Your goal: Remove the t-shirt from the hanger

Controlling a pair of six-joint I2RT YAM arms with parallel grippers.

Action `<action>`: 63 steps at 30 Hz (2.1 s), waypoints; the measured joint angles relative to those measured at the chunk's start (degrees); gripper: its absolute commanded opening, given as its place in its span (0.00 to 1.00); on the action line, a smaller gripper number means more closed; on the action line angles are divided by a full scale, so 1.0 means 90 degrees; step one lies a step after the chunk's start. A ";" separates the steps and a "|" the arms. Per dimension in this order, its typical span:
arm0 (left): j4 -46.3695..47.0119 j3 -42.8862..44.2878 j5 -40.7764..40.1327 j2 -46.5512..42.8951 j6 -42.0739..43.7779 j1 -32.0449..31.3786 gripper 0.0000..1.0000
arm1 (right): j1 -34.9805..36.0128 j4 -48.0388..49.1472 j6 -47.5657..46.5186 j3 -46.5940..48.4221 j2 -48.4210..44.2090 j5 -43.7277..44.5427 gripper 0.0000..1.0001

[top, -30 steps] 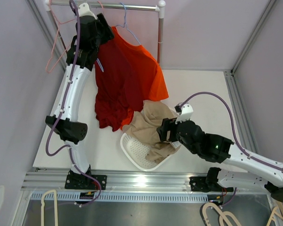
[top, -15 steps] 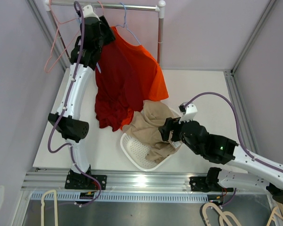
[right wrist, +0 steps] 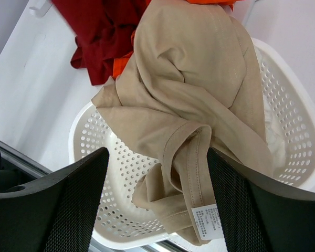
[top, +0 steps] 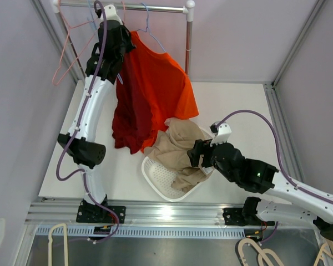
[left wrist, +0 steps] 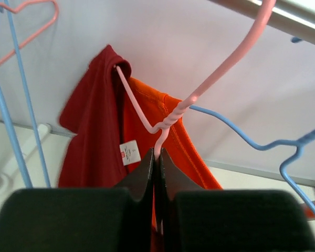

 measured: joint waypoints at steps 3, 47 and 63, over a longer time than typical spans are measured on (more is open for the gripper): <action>-0.0002 -0.0022 -0.0158 -0.0109 0.0347 -0.0102 0.01 | -0.0029 0.0044 0.0002 -0.0027 0.0066 -0.0058 0.80; -0.2098 -0.3415 -0.2878 -0.3983 -0.1161 -0.2064 0.01 | 0.1013 0.6394 -0.3381 0.0639 0.3007 -0.2358 0.47; -0.1358 -0.3444 -0.3033 -0.3674 -0.0709 -0.2025 0.01 | 0.1064 0.5986 -0.3254 0.1035 0.3286 -0.2382 0.00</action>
